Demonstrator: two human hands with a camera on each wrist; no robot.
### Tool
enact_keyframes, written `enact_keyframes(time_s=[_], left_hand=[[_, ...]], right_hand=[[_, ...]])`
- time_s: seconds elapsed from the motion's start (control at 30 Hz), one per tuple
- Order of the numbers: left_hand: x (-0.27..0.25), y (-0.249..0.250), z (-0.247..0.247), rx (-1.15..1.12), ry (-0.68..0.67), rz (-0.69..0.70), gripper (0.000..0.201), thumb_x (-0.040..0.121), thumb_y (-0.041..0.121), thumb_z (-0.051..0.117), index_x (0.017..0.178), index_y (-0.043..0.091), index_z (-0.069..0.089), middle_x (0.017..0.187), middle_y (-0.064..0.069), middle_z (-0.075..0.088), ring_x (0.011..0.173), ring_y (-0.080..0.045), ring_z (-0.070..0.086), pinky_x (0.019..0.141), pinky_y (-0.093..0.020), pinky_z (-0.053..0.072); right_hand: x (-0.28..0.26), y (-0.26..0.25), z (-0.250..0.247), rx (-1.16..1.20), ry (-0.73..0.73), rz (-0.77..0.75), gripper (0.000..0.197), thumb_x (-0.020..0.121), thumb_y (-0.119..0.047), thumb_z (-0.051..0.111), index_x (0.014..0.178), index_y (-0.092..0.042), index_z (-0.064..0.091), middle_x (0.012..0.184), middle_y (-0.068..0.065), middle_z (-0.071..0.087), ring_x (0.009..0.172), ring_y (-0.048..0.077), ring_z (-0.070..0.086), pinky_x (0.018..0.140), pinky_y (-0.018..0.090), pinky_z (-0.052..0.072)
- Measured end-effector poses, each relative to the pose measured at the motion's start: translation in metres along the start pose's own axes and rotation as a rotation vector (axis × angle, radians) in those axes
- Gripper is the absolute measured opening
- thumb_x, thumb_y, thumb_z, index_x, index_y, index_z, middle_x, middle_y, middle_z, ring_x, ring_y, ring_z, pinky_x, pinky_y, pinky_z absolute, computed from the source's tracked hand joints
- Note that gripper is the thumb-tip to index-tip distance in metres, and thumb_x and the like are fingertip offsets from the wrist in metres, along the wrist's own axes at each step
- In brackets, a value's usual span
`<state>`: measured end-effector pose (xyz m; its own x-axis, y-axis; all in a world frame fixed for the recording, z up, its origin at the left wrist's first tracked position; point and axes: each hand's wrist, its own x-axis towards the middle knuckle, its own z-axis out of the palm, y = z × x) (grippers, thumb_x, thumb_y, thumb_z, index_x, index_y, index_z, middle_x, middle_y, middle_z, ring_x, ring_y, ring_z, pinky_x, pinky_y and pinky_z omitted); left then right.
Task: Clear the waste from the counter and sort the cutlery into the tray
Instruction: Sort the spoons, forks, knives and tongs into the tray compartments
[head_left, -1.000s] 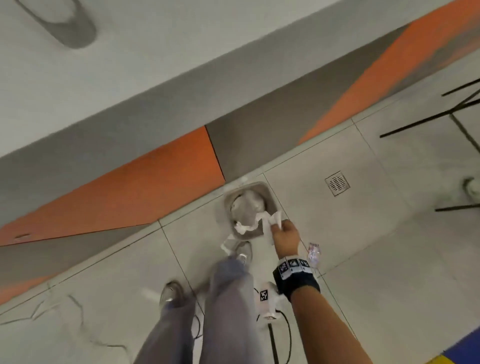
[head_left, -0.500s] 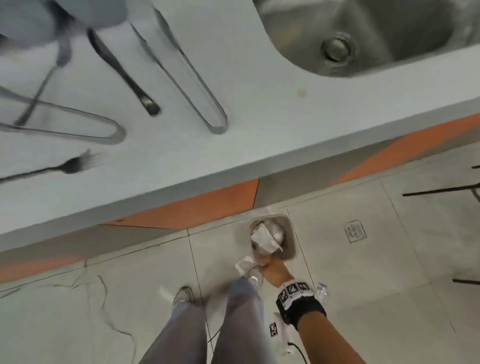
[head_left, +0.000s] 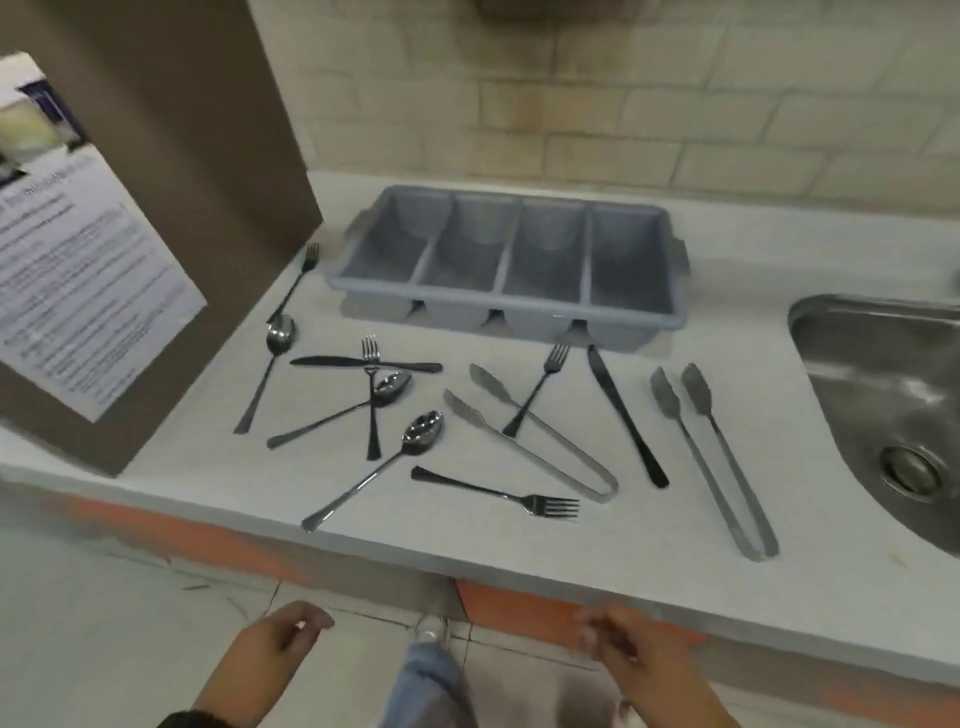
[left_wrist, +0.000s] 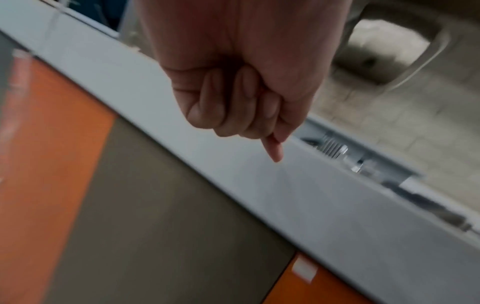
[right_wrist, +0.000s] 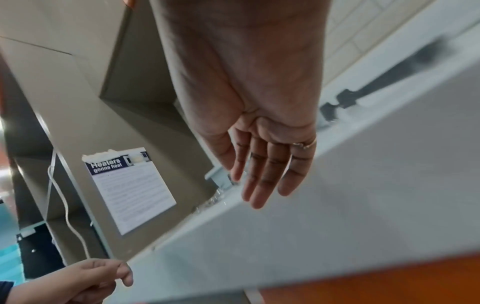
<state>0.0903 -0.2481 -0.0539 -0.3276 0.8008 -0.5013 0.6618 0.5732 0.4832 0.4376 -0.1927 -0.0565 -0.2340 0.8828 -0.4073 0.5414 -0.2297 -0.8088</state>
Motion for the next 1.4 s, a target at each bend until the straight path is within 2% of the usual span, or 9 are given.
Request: enact_keyframes(time_s=[0.13, 0.37, 0.57, 0.73, 0.93, 1.03, 1.13, 1.27, 1.4], left_hand=[[0.043, 0.024, -0.053, -0.046, 0.004, 0.216, 0.015, 0.088, 0.034, 0.06, 0.075, 0.03, 0.065, 0.057, -0.001, 0.063, 0.054, -0.008, 0.056, 0.054, -0.016, 0.038], [0.114, 0.067, -0.095, 0.297, -0.065, 0.567, 0.027, 0.078, 0.06, 0.047, 0.086, 0.036, 0.057, 0.062, 0.016, 0.051, 0.057, 0.003, 0.048, 0.057, -0.006, 0.032], [0.151, 0.083, -0.093, 0.426, -0.234, 0.681, 0.035, 0.077, 0.051, 0.058, 0.104, 0.028, 0.057, 0.067, 0.027, 0.029, 0.092, -0.007, 0.056, 0.059, -0.007, 0.023], [0.164, 0.082, -0.091, 0.391, -0.258, 0.689, 0.03, 0.08, 0.039, 0.06, 0.108, 0.029, 0.058, 0.063, 0.022, 0.037, 0.06, 0.012, 0.035, 0.057, -0.005, 0.024], [0.166, 0.09, -0.089, 0.43, -0.262, 0.593, 0.028, 0.08, 0.031, 0.054, 0.106, 0.027, 0.064, 0.06, 0.015, 0.036, 0.072, -0.005, 0.044, 0.062, -0.012, 0.032], [0.163, 0.093, -0.101, 0.394, -0.254, 0.593, 0.014, 0.081, 0.033, 0.053, 0.085, 0.035, 0.066, 0.063, 0.012, 0.039, 0.063, -0.001, 0.045, 0.061, -0.008, 0.034], [0.167, 0.084, -0.121, 0.216, -0.238, 0.563, 0.019, 0.072, 0.04, 0.059, 0.068, 0.057, 0.053, 0.082, 0.026, 0.058, 0.063, 0.006, 0.055, 0.071, -0.011, 0.049], [0.166, 0.088, -0.152, 0.026, -0.259, 0.512, 0.027, 0.075, 0.03, 0.074, 0.069, 0.052, 0.061, 0.075, 0.021, 0.064, 0.054, 0.002, 0.051, 0.057, -0.008, 0.042], [0.183, 0.114, -0.181, -0.261, -0.096, 0.478, 0.02, 0.085, 0.012, 0.066, 0.085, 0.031, 0.07, 0.047, 0.002, 0.058, 0.035, 0.002, 0.043, 0.037, -0.007, 0.035]], right_hand=[[0.047, -0.066, 0.009, 0.084, 0.129, -0.089, 0.047, 0.084, 0.001, 0.059, 0.064, -0.04, 0.068, 0.074, -0.014, 0.073, 0.057, 0.003, 0.061, 0.057, 0.005, 0.046], [0.121, -0.132, 0.028, 0.06, 0.337, -0.116, 0.036, 0.087, -0.003, 0.057, 0.073, -0.035, 0.066, 0.072, -0.03, 0.067, 0.061, 0.0, 0.061, 0.049, 0.008, 0.048], [0.159, -0.142, 0.033, -0.315, 0.572, -0.159, 0.035, 0.072, -0.008, 0.074, 0.101, -0.025, 0.063, 0.099, -0.011, 0.064, 0.094, 0.02, 0.06, 0.082, 0.031, 0.047], [0.168, -0.131, 0.024, -0.517, 0.407, 0.264, 0.073, 0.071, -0.03, 0.072, 0.134, -0.021, 0.037, 0.132, 0.002, 0.043, 0.12, 0.026, 0.04, 0.099, 0.04, 0.039], [0.163, -0.125, 0.005, -0.713, 0.167, 0.174, 0.071, 0.071, -0.067, 0.052, 0.127, -0.023, 0.047, 0.115, -0.004, 0.052, 0.109, 0.019, 0.047, 0.084, 0.029, 0.041], [0.151, -0.135, -0.01, -0.487, 0.005, 0.137, 0.092, 0.048, -0.093, 0.027, 0.109, -0.031, 0.058, 0.091, -0.011, 0.053, 0.091, 0.009, 0.054, 0.071, 0.016, 0.039], [0.142, -0.145, -0.022, -0.089, -0.106, 0.242, 0.056, 0.059, -0.078, 0.057, 0.075, -0.025, 0.064, 0.069, -0.007, 0.058, 0.063, 0.007, 0.058, 0.062, 0.017, 0.043], [0.14, -0.155, -0.037, 0.182, -0.286, 0.241, 0.086, 0.05, -0.079, 0.059, 0.092, -0.004, 0.067, 0.057, -0.001, 0.059, 0.048, 0.013, 0.046, 0.05, 0.02, 0.033], [0.159, -0.178, -0.049, 0.563, -0.223, 0.097, 0.048, 0.071, -0.037, 0.055, 0.107, -0.007, 0.065, 0.076, 0.02, 0.056, 0.043, 0.024, 0.052, 0.045, 0.025, 0.041]])
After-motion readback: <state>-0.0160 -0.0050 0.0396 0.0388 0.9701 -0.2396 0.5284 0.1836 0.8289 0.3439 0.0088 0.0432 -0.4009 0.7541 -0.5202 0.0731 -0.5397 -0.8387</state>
